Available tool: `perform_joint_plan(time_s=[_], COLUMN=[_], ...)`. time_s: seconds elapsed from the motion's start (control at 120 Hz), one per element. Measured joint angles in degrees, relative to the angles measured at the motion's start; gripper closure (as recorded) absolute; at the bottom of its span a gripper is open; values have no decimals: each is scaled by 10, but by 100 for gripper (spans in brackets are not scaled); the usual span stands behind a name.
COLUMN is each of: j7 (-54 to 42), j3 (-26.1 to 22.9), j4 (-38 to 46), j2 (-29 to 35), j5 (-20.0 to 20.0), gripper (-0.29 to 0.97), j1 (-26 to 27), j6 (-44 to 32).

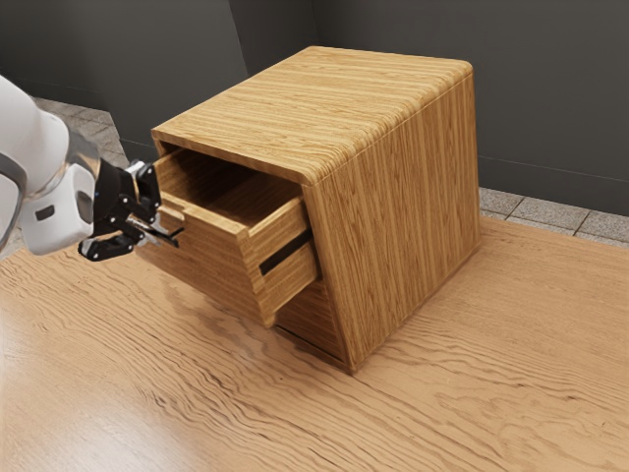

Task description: Pull the drawer handle with one arm to open the drawer

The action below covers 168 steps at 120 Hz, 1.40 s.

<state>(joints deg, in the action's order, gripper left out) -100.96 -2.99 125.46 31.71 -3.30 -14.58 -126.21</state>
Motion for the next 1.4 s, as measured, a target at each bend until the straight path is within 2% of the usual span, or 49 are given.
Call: perform_joint_plan(time_s=[0.892,1.4], j7=[2,2], j3=[0,0], j4=[74,82], j2=[95,105], j5=[0,0], gripper=[74,70], j1=[-22,-24], j6=[2,5])
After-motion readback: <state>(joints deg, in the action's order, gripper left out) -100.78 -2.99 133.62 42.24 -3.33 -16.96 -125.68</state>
